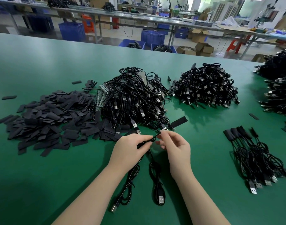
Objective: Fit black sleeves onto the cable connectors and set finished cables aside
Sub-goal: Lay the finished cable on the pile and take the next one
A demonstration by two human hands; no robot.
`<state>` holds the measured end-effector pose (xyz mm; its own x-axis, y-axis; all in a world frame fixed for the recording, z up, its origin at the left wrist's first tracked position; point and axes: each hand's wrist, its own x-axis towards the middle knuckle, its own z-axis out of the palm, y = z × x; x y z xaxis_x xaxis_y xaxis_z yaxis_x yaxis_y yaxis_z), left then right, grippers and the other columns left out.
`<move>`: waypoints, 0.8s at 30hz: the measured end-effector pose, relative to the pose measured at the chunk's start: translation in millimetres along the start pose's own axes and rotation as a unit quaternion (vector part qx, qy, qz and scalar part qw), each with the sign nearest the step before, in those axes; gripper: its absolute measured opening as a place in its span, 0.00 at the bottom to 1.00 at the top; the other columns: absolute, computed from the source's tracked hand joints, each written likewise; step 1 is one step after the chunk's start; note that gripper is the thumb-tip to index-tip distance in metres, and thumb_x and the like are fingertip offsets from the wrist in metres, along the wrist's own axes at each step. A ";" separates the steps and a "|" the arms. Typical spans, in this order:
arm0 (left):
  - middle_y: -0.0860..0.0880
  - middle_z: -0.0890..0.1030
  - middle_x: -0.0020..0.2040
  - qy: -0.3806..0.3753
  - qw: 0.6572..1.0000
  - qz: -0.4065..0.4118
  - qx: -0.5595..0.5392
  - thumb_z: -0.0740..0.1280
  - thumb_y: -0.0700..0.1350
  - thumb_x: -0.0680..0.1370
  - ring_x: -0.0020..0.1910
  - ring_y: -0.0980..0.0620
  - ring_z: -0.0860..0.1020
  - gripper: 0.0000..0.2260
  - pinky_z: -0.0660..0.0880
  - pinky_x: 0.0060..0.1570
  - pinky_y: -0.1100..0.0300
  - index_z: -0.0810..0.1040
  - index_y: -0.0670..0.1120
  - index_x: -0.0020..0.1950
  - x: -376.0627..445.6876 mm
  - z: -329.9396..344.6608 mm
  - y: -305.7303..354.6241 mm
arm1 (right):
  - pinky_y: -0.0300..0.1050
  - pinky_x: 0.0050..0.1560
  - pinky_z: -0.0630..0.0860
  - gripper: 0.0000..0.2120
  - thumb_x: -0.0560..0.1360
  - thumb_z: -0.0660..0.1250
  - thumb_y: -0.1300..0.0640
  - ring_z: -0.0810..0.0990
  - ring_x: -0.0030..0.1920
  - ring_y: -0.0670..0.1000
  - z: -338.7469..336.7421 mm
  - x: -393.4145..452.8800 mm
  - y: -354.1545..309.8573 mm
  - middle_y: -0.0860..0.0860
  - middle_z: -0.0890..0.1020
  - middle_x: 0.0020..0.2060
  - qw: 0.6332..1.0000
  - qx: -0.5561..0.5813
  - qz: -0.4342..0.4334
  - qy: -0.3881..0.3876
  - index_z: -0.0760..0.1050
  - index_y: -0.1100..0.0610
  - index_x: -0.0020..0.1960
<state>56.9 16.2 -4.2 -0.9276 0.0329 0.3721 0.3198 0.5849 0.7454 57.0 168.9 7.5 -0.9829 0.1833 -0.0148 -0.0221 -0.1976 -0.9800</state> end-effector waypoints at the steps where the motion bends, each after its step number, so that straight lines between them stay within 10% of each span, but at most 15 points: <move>1: 0.59 0.84 0.49 0.004 1.000 0.002 -0.002 0.73 0.45 0.74 0.50 0.65 0.79 0.12 0.74 0.51 0.70 0.84 0.56 0.56 -0.2 -0.2 0.2 | 0.34 0.39 0.77 0.05 0.75 0.73 0.58 0.84 0.39 0.47 0.8 -0.5 1.3 0.50 0.86 0.39 0.999 -0.031 -0.012 -0.015 0.85 0.50 0.41; 12: 0.72 0.77 0.55 0.075 0.996 0.025 -0.034 0.65 0.55 0.78 0.57 0.66 0.76 0.17 0.73 0.57 0.67 0.76 0.59 0.67 -3.8 -2.6 3.9 | 0.42 0.45 0.81 0.07 0.78 0.68 0.62 0.82 0.41 0.51 -31.0 10.2 -49.9 0.49 0.84 0.38 0.994 0.093 -0.033 0.057 0.77 0.53 0.42; 15: 0.64 0.81 0.52 0.070 0.997 0.014 -0.036 0.67 0.46 0.80 0.52 0.62 0.79 0.14 0.78 0.52 0.60 0.78 0.56 0.65 -2.0 -2.9 0.5 | 0.43 0.37 0.80 0.08 0.79 0.66 0.60 0.79 0.33 0.47 -75.0 14.9 -77.0 0.44 0.80 0.28 0.984 -0.121 -0.058 0.113 0.75 0.51 0.42; 20: 0.59 0.83 0.51 0.055 0.998 0.016 -0.040 0.67 0.42 0.79 0.48 0.61 0.80 0.13 0.78 0.47 0.61 0.81 0.53 0.62 -0.2 0.1 2.3 | 0.48 0.37 0.77 0.06 0.77 0.65 0.53 0.80 0.37 0.55 -130.1 14.1 -79.8 0.50 0.83 0.40 0.778 -0.616 -0.017 0.121 0.78 0.54 0.51; 24: 0.60 0.83 0.51 0.043 0.998 0.013 -0.046 0.67 0.41 0.79 0.50 0.62 0.80 0.12 0.79 0.45 0.59 0.82 0.53 0.60 -2.2 1.1 3.7 | 0.55 0.63 0.71 0.23 0.78 0.61 0.38 0.72 0.67 0.58 -146.9 6.4 -59.9 0.52 0.75 0.66 0.599 -0.793 0.043 0.103 0.71 0.47 0.69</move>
<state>60.0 19.1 -2.9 -0.8996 -0.0255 0.4359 0.3640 0.5079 0.7807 78.9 323.3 36.9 -0.9209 0.3854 0.0584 0.3890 0.9183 0.0733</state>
